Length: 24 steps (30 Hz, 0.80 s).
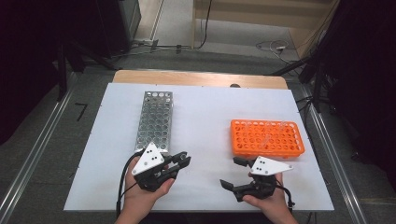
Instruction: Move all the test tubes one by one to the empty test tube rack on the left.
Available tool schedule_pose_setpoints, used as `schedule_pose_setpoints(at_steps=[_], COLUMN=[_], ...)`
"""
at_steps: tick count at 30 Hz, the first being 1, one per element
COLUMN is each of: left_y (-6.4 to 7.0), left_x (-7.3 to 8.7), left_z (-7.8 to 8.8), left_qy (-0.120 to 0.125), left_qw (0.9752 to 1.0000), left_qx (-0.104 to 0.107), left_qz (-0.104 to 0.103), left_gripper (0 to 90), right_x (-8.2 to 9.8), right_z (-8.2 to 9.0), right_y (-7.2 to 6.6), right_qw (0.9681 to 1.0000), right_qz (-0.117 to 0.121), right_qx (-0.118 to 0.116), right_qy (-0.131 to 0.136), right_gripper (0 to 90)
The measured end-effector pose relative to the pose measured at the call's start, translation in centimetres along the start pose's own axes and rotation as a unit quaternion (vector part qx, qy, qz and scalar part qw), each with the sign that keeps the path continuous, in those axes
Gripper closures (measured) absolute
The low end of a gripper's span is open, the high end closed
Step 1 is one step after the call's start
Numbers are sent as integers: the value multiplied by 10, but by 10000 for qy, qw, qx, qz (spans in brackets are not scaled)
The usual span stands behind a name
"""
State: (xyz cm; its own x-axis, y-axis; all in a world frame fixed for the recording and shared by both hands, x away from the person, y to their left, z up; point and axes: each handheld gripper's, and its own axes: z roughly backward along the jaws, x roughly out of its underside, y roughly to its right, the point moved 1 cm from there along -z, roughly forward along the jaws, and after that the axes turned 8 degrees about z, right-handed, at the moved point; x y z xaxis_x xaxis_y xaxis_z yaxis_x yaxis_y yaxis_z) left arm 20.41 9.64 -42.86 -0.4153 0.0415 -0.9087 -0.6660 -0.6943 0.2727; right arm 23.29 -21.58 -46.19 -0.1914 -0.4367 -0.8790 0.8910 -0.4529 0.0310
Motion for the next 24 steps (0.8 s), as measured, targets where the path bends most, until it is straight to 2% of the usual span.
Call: schedule_pose_setpoints(at_steps=[5,7,19,24], left_y=[-9,-14,-38,-51], left_x=[-8,-12,-43,-55], left_z=[2,3,3,-4], left_qy=[41,82,251,266], left_qw=[9999,9998,9991,9987], left_qx=[-113,-156,-350,-425], left_qz=[-1,36,33,77], left_gripper=[765,765,765,765], right_x=[8,10,29,36], right_z=[17,24,54,63], right_y=[16,19,42,48], right_qw=[9996,9994,9974,9965], right_qz=[-246,-270,-474,-603], right_qx=[116,193,512,532], right_qy=[63,61,173,233], right_gripper=[7,0,0,0])
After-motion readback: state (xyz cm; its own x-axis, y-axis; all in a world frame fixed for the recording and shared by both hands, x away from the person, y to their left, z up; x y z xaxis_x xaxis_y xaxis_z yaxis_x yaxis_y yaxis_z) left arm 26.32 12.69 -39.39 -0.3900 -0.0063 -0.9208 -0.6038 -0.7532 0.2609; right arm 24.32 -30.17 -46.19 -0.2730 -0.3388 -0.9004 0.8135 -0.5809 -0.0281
